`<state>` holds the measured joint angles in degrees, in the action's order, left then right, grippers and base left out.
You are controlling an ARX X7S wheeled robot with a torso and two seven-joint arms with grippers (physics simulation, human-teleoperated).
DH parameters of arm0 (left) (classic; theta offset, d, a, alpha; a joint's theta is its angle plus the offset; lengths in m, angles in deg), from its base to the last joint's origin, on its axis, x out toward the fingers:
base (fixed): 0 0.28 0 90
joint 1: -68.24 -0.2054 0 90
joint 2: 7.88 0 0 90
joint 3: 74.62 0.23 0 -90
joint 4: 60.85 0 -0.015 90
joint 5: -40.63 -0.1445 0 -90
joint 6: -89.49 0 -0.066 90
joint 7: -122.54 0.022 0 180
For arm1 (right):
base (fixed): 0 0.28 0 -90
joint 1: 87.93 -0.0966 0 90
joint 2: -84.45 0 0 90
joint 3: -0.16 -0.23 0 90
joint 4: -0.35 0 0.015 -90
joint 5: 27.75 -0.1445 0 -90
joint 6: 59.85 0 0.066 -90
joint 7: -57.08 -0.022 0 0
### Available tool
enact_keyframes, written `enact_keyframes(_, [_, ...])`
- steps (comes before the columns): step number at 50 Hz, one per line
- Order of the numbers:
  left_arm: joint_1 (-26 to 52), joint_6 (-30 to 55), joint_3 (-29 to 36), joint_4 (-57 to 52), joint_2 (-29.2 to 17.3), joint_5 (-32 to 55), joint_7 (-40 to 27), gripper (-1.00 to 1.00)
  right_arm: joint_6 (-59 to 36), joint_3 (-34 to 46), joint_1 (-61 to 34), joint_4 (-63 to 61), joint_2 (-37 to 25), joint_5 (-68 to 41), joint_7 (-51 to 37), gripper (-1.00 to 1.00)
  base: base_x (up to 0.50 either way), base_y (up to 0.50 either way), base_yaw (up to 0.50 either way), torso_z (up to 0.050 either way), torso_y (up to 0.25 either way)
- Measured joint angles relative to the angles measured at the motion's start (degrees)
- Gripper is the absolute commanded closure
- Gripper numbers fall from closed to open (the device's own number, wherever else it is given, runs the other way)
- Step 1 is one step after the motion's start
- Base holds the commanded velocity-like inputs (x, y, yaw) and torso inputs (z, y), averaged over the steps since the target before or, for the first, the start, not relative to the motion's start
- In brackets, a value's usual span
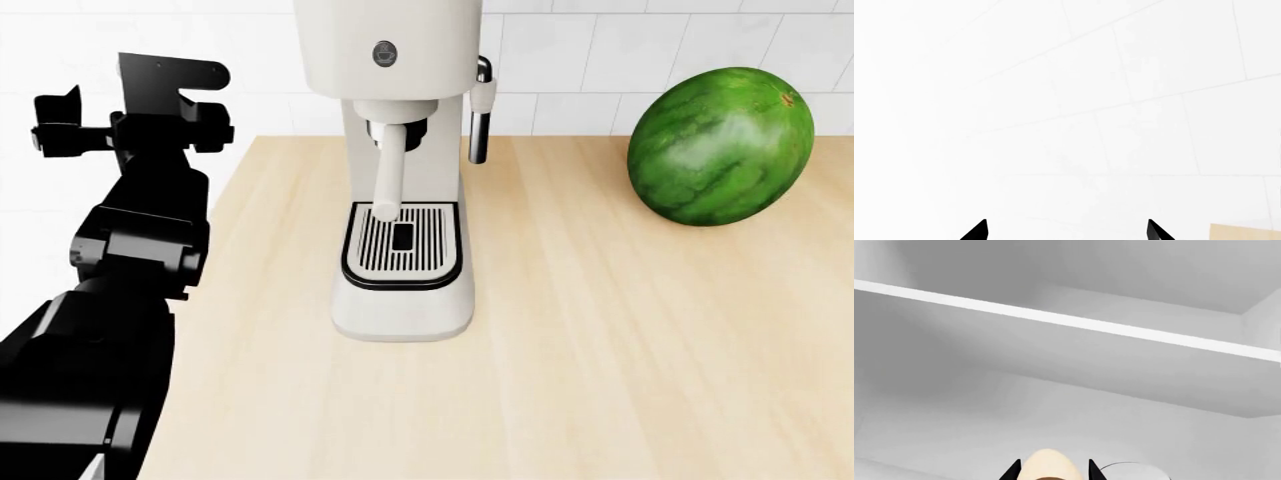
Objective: Pick the egg from the counter and place it in the cabinet.
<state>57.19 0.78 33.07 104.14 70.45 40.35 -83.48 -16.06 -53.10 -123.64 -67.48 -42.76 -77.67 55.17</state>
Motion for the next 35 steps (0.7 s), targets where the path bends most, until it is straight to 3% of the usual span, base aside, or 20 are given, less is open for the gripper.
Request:
enact_keyframes(7, [0.1,0.1,0.7,0.0,0.1,0.0,0.0,-1.0,12.5,1.9,-2.0,26.1,10.1,11.4,6.0,1.0,0.0,0.0,0.0,0.0,0.0])
enact_keyframes(16, [0.1,0.0,1.3,0.0,0.1,0.1,0.2,-1.0,17.9,-6.3,0.6,42.0,17.4,27.7,9.5,1.0,0.0,0.0,0.0,0.0,0.0])
enact_keyframes(17, [0.0,0.0,1.4,0.0,0.1,0.1,0.2,-1.0,18.1,-7.2,1.0,43.1,17.9,29.4,9.6,-1.0,0.0,0.0,0.0,0.0,0.0])
enact_keyframes(35, [1.1,-0.1,2.0,0.0,-0.1,0.2,1.0,-1.0,22.3,-19.9,-4.3,50.7,22.0,44.6,15.7,-1.0,0.0,0.0,0.0,0.0,0.0])
